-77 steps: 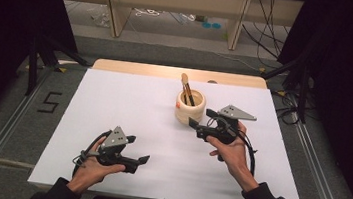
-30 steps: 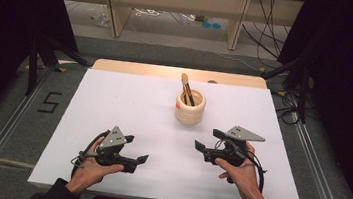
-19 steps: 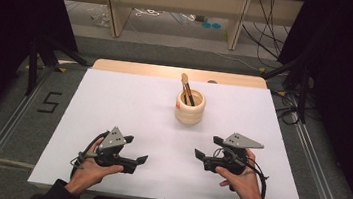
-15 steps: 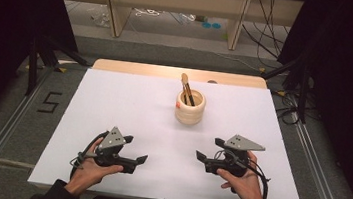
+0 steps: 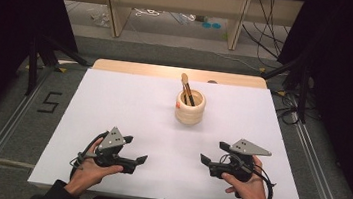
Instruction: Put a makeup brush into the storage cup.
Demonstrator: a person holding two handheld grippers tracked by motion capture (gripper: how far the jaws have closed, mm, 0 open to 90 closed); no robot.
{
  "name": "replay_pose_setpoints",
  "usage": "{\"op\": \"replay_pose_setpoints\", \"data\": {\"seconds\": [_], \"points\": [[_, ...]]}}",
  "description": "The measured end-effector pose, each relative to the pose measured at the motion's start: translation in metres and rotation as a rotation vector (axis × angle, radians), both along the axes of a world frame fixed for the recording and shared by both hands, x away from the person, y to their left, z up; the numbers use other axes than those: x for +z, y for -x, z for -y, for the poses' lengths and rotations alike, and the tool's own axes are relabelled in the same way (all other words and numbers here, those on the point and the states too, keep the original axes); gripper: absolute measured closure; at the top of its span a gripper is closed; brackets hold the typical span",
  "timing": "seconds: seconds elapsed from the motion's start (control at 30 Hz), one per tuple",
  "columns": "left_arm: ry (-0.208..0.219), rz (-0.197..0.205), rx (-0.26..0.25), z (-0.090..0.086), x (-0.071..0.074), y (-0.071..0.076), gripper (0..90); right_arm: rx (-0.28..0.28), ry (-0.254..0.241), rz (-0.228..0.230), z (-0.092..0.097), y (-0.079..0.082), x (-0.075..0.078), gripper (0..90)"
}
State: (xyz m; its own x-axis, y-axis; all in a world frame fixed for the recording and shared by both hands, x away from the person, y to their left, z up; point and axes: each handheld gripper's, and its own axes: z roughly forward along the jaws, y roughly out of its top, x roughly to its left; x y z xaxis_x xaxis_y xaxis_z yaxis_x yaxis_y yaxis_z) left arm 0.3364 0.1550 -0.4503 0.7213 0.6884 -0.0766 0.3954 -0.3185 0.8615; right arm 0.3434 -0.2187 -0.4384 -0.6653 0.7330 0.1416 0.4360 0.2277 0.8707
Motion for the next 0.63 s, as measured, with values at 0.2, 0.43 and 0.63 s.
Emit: {"op": "replay_pose_setpoints", "data": {"seconds": [0.2,0.43,0.63], "points": [[-0.005,0.002,-0.003,0.0003,-0.0001,0.0001,16.7,0.007,0.020,0.000,0.0006,-0.0022,-0.0025,16.2],[-0.003,0.001,-0.001,0.0003,-0.0001,0.0002,16.7,0.021,0.024,0.003,-0.0003,-0.0035,-0.0047,16.2],[-0.004,0.001,-0.001,0.0000,0.0001,-0.0001,16.7,0.027,0.027,-0.002,-0.0011,-0.0034,-0.0050,16.2]]}}
